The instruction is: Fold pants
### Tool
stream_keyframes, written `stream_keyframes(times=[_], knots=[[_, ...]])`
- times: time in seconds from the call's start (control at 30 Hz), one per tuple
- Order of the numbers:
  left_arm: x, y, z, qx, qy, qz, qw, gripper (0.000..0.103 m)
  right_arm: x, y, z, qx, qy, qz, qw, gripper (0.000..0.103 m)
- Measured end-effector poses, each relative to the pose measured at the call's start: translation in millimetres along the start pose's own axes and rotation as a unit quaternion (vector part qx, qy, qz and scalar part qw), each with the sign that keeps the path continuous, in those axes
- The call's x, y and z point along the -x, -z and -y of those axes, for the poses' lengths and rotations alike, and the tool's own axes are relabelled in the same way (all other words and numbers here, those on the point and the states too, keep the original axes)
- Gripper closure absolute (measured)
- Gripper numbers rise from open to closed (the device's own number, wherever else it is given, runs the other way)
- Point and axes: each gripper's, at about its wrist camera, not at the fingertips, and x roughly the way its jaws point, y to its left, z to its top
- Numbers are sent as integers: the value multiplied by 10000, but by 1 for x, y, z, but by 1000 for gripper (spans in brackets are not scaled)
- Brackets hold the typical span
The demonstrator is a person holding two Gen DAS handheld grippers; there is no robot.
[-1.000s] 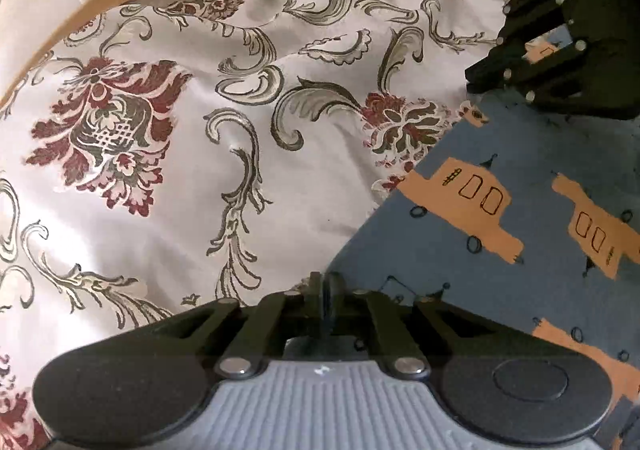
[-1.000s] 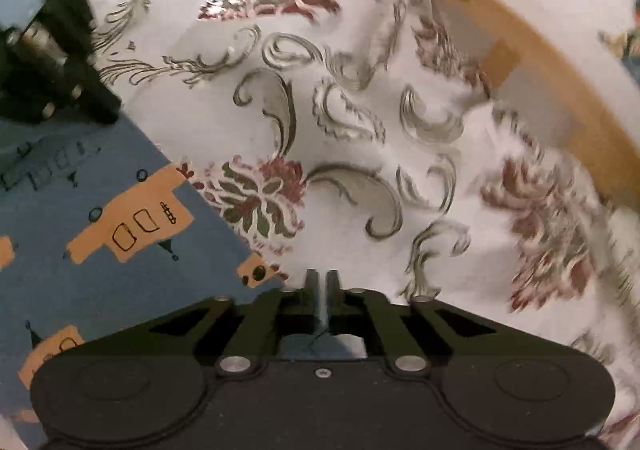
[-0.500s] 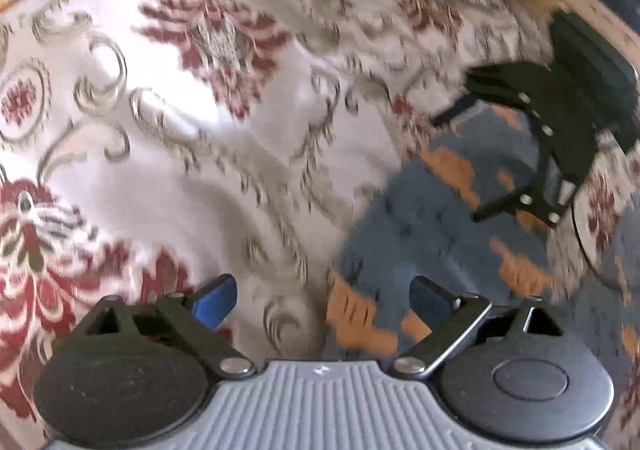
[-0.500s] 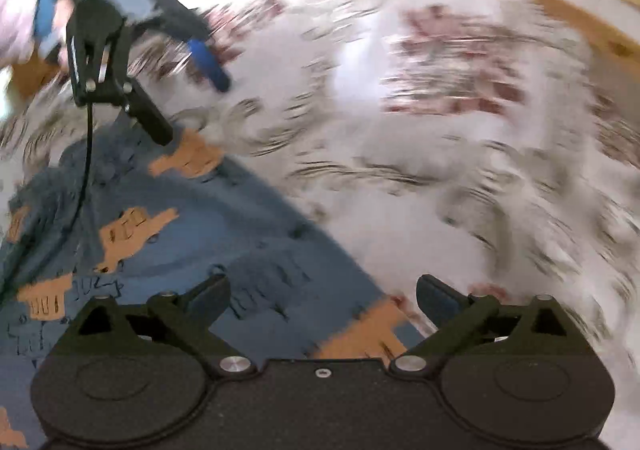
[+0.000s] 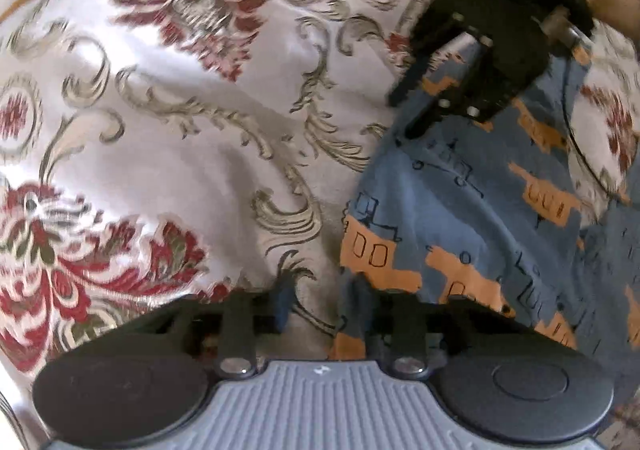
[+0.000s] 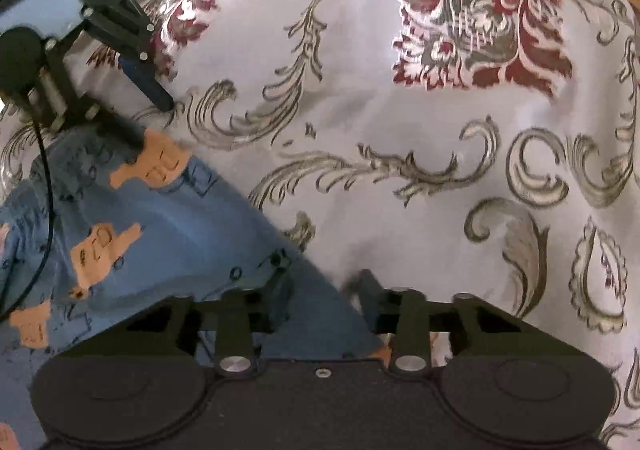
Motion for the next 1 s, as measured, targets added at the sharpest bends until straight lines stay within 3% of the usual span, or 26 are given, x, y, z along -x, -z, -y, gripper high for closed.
stream_keyframes(times=[0.1,0.2,0.37,0.53,0.7,1.0], knots=[[3,-1,-6,350,5,-11,9994,89,3,2,-8,249,171,-102,9995,92],[6,-3,3,343,-206,53,9992,100,9,5,-19,392,414,-70,9983,103],[22,4,33,230,-784,380,9959,102,41,23,-50,646,883,307,9935,103],[48,18,65,-16,-1107,877,9900,102,84,48,-97,508,1802,815,9789,103],[75,40,112,-278,-1402,1407,9797,102,118,81,-157,316,2334,1254,9637,103],[92,118,216,-1620,-1894,1688,9536,102,141,159,-294,561,2880,1365,9462,103]])
